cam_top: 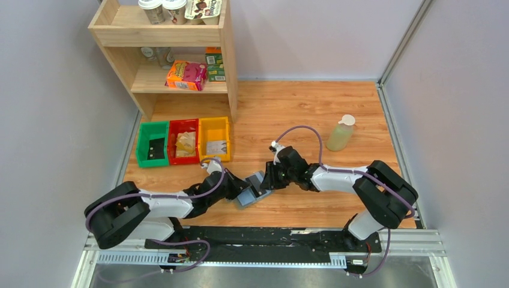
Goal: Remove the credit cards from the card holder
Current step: Remove the credit card from the card holder.
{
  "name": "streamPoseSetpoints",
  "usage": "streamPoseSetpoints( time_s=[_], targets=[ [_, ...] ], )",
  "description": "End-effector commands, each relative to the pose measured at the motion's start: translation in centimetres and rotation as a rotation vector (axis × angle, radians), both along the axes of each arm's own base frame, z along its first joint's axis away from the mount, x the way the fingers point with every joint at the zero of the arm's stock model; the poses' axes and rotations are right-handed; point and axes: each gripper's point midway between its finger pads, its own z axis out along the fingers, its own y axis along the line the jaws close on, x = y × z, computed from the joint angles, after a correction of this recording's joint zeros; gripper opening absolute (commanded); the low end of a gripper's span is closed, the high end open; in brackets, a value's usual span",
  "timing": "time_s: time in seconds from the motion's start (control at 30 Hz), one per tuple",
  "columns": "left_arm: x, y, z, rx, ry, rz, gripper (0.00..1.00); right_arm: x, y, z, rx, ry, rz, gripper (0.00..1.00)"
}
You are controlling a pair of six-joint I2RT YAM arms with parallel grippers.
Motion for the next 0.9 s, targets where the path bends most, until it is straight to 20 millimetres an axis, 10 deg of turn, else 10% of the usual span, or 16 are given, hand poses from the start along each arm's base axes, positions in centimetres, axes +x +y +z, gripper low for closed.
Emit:
streamPoseSetpoints(
  time_s=[0.0, 0.43, 0.63, 0.87],
  targets=[
    [0.1, -0.5, 2.5, -0.05, 0.002, 0.013, 0.0, -0.7, -3.3, -4.1, -0.169, 0.035, -0.058, 0.31],
    [-2.0, 2.1, 3.8, 0.07, -0.051, -0.074, 0.0, -0.2, -3.3, -0.9, -0.155, -0.027, -0.047, 0.37],
    [-1.7, 2.6, 8.6, 0.165, -0.285, -0.199, 0.0, 0.2, -3.0, 5.0, -0.06, -0.155, -0.015, 0.51],
    [-2.8, 2.3, 13.5, 0.308, -0.563, -0.472, 0.0, -0.7, -4.4, 14.5, 0.073, -0.436, 0.068, 0.9]
  ],
)
